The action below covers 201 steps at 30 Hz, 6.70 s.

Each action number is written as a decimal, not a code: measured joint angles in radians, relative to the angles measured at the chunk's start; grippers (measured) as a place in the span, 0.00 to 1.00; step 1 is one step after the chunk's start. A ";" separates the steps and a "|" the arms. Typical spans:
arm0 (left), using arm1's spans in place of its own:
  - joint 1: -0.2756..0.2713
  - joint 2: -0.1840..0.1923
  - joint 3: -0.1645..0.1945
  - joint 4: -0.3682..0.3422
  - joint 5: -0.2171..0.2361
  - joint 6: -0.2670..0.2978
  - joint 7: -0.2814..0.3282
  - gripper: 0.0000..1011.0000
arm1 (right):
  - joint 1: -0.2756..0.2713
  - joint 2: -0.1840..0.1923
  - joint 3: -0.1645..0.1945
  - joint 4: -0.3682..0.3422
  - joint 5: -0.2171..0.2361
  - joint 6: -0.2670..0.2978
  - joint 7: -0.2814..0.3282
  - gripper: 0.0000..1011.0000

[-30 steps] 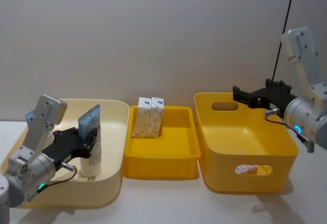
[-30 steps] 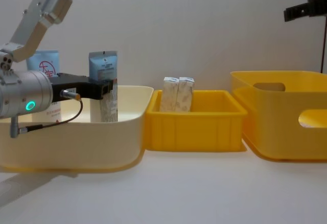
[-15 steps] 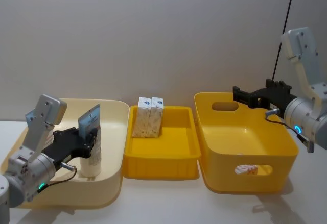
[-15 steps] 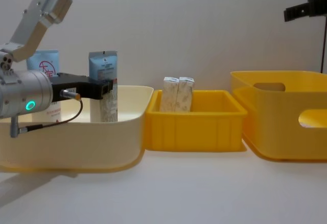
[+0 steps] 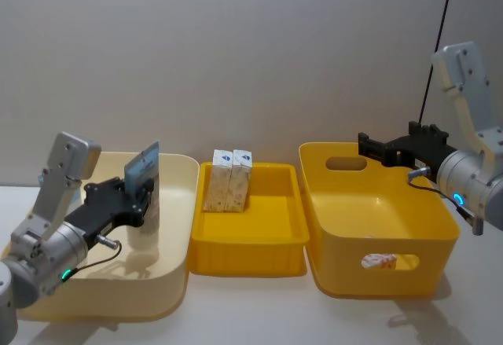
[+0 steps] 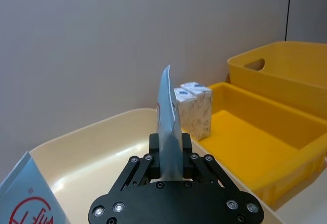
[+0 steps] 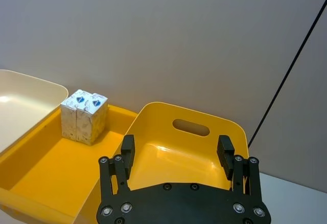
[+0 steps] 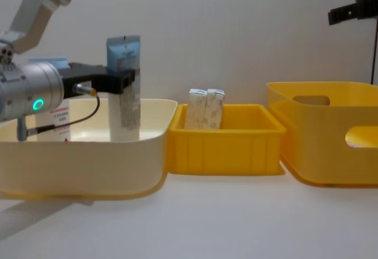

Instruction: Bimanual collaborative sorting of washing and personal care products

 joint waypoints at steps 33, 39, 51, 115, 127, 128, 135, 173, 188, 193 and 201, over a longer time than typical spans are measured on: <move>-0.082 -0.038 -0.041 -0.138 -0.061 -0.156 -0.103 0.23 | 0.049 0.059 -0.094 0.058 0.028 -0.083 0.222 0.99; -0.094 -0.041 -0.039 -0.158 -0.073 -0.166 -0.113 0.22 | 0.060 0.074 -0.116 0.067 0.046 -0.103 0.286 0.99; -0.109 -0.044 -0.028 -0.190 -0.093 -0.171 -0.126 0.23 | 0.074 0.088 -0.155 0.091 0.043 -0.192 0.330 0.99; -0.127 -0.032 0.024 -0.180 -0.123 -0.151 -0.143 0.23 | 0.320 -0.046 -0.345 0.342 0.038 -0.470 0.443 0.99; -0.132 -0.030 0.029 -0.176 -0.119 -0.149 -0.149 0.23 | 0.370 -0.074 -0.369 0.400 0.028 -0.490 0.438 0.99; -0.132 -0.030 0.029 -0.176 -0.119 -0.149 -0.149 0.22 | 0.372 -0.075 -0.370 0.402 0.028 -0.491 0.437 0.99; -0.133 -0.030 0.030 -0.175 -0.118 -0.149 -0.150 0.22 | 0.385 -0.083 -0.376 0.418 0.025 -0.497 0.433 0.85; -0.134 -0.029 0.031 -0.174 -0.118 -0.149 -0.152 0.23 | 0.401 -0.093 -0.384 0.437 0.021 -0.505 0.427 0.54; -0.134 -0.029 0.031 -0.174 -0.118 -0.149 -0.152 0.24 | 0.402 -0.093 -0.384 0.438 0.021 -0.505 0.427 0.54; -0.134 -0.029 0.031 -0.174 -0.118 -0.149 -0.152 0.37 | 0.402 -0.093 -0.384 0.438 0.021 -0.505 0.427 0.54; -0.134 -0.029 0.031 -0.174 -0.117 -0.149 -0.152 0.60 | 0.402 -0.093 -0.384 0.438 0.021 -0.505 0.427 0.54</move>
